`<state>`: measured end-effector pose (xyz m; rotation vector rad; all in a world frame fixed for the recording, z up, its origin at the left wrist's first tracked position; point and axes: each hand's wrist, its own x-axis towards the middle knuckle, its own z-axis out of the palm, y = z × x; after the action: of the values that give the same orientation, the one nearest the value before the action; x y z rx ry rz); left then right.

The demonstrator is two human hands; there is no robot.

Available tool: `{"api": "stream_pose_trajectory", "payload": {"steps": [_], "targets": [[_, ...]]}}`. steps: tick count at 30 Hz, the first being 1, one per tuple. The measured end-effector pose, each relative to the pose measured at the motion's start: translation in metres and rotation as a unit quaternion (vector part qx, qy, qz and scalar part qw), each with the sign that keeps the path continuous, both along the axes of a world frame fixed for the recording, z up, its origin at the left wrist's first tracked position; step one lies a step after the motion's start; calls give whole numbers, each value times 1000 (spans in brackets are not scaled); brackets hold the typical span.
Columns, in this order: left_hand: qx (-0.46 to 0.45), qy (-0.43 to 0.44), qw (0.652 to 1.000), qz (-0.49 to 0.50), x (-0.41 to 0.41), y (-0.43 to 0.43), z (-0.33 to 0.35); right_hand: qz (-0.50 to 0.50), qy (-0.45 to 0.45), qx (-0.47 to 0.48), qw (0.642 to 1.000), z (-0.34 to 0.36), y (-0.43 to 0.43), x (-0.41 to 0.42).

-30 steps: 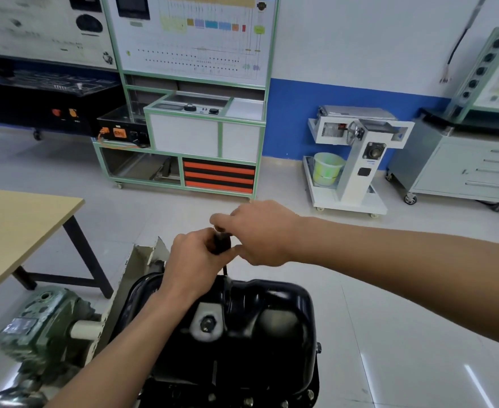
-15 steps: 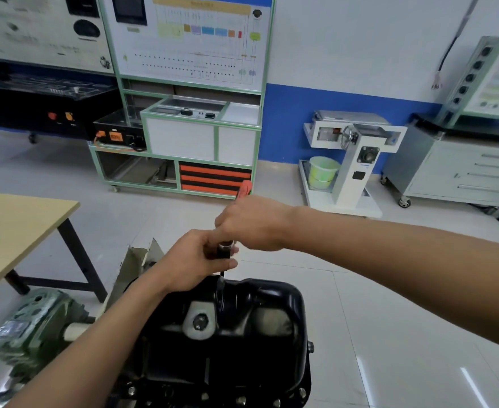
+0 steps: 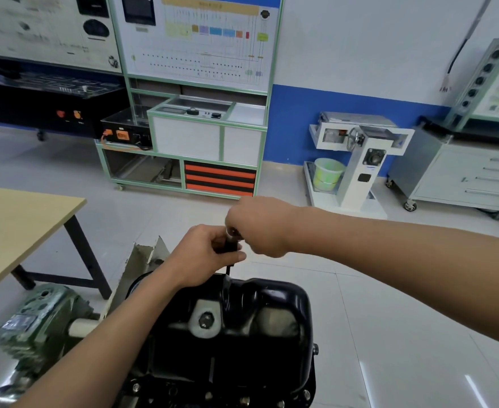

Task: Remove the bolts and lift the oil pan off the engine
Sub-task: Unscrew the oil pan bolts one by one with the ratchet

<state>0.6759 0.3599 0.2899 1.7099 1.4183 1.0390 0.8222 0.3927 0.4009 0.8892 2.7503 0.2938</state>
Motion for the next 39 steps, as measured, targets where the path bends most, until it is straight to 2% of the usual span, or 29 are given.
{"api": "stream_pose_trajectory", "payload": {"steps": [3, 5, 8, 10, 12, 13, 15, 17, 19, 21, 23, 27, 39], "targets": [[-21, -4, 999, -23, -3, -1, -1, 146, -87, 102, 980, 2, 10, 8], [-11, -9, 1000, -22, -3, -3, -1, 149, -71, 96, 982, 1, 11, 12], [6, -27, 1000, 12, 2, -5, -2, 16, 5, 36, 999, -3, 5, 10], [15, -36, 999, 27, 5, -6, -2, -90, 43, -61, 993, -2, 5, 4], [26, -36, 999, 27, 5, -5, -4, -144, 36, -145, 978, 0, 5, -1], [25, -35, 999, 28, 4, -4, -5, -142, 27, -148, 978, 0, 5, -2], [14, -20, 999, 30, 2, -3, -5, -86, 12, -67, 994, 2, 3, -1], [9, 3, 999, 35, 2, -4, -4, 27, -25, 51, 998, 5, 3, 1], [8, 14, 999, 40, 1, -6, -3, 103, -48, 83, 990, 7, 5, 1], [14, -4, 999, 50, -5, -10, 3, 94, -7, 49, 994, 11, 6, 1], [27, -28, 998, 57, -16, -12, 14, 59, 71, -17, 996, 20, 7, -2], [45, -55, 997, 29, -39, -14, 34, 6, 188, -105, 977, 35, 5, -17], [1, -65, 998, 16, -72, 2, 17, -55, 208, -177, 960, 9, 23, -53]]}}
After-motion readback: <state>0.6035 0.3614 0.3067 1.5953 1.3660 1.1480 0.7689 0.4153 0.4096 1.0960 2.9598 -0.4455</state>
